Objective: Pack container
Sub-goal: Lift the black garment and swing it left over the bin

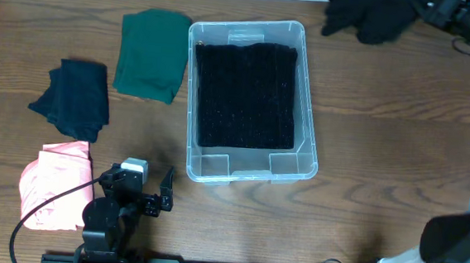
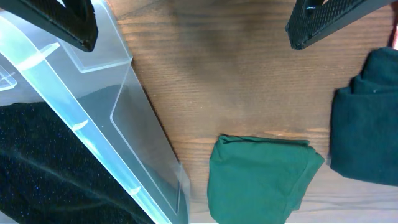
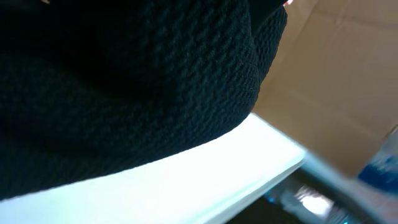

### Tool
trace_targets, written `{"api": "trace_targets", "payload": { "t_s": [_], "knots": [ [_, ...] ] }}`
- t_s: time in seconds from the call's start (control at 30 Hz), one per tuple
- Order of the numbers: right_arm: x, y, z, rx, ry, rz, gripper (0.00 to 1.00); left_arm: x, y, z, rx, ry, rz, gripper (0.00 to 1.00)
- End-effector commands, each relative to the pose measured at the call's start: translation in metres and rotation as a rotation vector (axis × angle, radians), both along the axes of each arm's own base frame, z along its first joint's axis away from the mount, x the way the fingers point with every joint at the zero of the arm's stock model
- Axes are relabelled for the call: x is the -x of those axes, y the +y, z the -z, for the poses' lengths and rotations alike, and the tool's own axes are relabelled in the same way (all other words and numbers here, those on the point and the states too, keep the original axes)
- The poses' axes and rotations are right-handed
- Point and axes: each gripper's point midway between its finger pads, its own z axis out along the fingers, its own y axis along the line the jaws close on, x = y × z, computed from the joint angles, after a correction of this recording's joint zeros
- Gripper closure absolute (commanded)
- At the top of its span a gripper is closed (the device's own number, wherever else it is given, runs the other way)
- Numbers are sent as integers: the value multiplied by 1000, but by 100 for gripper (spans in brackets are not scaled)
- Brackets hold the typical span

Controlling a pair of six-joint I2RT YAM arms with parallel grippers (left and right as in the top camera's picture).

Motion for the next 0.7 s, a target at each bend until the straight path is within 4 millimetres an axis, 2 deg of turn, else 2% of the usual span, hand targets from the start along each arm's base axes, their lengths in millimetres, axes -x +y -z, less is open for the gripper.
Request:
{"api": "trace_targets", "payload": {
  "t_s": [0.0, 0.27, 0.33, 0.5, 0.67],
  "knots": [
    [32, 51, -38, -17, -78, -128, 99, 0, 1, 8, -7, 12, -1, 2],
    [67, 165, -47, -18, -137, -377, 99, 0, 1, 8, -7, 12, -1, 2],
    [70, 184, -46, -10, -157, -403, 99, 0, 1, 8, -7, 12, -1, 2],
    [64, 211, -45, 9, -204, -394, 99, 0, 1, 8, -7, 12, -1, 2],
    [50, 221, -32, 31, -189, -353, 99, 0, 1, 8, -7, 12, -1, 2]
  ]
}}
